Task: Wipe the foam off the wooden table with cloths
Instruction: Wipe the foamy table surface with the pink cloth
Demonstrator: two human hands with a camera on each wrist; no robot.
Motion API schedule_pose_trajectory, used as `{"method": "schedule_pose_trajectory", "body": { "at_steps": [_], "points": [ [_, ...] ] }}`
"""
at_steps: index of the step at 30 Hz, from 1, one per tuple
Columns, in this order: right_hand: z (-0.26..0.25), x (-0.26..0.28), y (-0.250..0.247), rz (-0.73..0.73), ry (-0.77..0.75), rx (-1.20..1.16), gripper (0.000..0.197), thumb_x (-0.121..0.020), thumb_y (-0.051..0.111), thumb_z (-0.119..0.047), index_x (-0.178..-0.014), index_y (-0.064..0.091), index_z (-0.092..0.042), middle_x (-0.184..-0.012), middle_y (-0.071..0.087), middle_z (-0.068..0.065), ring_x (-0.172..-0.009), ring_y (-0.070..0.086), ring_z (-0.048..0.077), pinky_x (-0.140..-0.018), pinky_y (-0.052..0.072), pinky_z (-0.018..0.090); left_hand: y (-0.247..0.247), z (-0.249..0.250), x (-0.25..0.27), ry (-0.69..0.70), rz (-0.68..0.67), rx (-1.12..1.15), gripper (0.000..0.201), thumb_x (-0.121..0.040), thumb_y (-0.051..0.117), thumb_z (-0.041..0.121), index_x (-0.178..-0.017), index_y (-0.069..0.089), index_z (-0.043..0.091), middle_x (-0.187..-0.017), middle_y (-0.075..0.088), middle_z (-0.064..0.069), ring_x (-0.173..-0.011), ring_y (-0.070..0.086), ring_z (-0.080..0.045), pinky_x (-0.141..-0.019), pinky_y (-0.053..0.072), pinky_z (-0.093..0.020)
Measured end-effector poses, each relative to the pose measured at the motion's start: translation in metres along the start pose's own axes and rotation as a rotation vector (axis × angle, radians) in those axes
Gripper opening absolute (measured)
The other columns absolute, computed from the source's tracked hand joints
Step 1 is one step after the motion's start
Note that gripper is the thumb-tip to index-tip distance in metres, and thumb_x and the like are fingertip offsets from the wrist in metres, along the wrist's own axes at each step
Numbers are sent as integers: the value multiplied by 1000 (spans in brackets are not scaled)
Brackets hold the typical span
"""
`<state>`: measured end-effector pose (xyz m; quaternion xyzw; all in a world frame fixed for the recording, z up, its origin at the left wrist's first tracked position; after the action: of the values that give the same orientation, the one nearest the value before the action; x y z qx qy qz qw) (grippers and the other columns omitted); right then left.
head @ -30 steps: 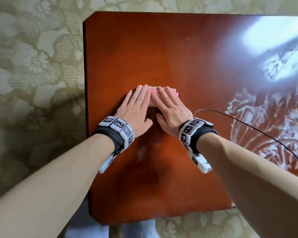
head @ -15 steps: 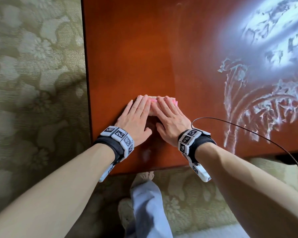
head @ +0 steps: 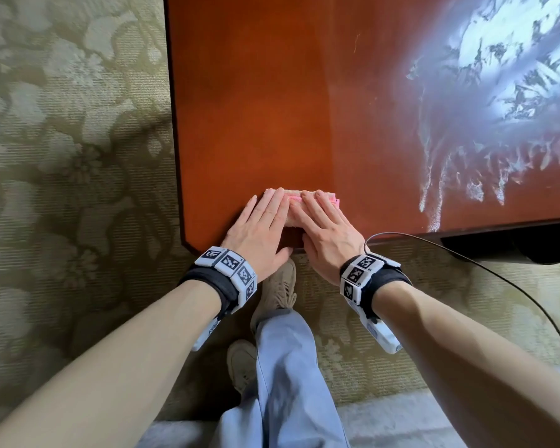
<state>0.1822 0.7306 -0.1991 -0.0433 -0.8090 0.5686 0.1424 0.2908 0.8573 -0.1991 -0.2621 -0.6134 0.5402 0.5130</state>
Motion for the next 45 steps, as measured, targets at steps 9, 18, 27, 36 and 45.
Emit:
{"method": "schedule_pose_trajectory", "body": {
  "at_steps": [9,18,27,36,45],
  "points": [
    [-10,24,5,-55,16,140,78,-77,64,-13,-148,32,-20,-151,38,7,-141,33,30,-109,38,44,2,-1,27,83,134,64,81,-85,72,23,-153,32,7,-159,35,-11,-148,32,-24,-124,20,-40],
    [-28,24,-13,-47,66,66,46,-82,56,-18,-128,54,-28,-129,59,-8,-119,53,25,-87,52,41,-14,0,32,45,278,266,49,-73,73,7,-121,68,14,-115,72,-5,-105,68,-26,-91,55,-41],
    [-17,-14,-44,-2,237,-187,24,-90,50,-31,-107,67,-29,-95,73,-6,-81,67,16,-72,58,33,-36,-52,33,-287,111,542,19,-97,48,40,-108,61,30,-80,64,9,-80,63,-18,-72,51,-30],
    [-11,-20,-33,36,-27,-29,35,-86,53,-17,-120,63,-18,-127,63,3,-118,57,22,-94,49,43,-25,-42,33,96,165,227,57,-97,46,35,-149,40,12,-157,38,-8,-146,34,-21,-121,26,-42],
    [-27,29,-12,-179,-119,150,67,-88,31,-29,-151,24,-7,-157,22,15,-148,15,29,-119,23,45,2,-2,51,99,-34,41,84,-96,33,51,-158,1,4,-166,-4,-14,-154,-4,-25,-124,11,-46]
  ]
}}
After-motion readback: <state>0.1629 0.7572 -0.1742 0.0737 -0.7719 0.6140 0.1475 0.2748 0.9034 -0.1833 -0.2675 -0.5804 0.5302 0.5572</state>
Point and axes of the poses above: each hand's wrist, its own x-axis away from the middle knuckle, its own y-axis out of the palm, z = x × y, the point moved 2 cm from there along -x, towards the middle knuckle
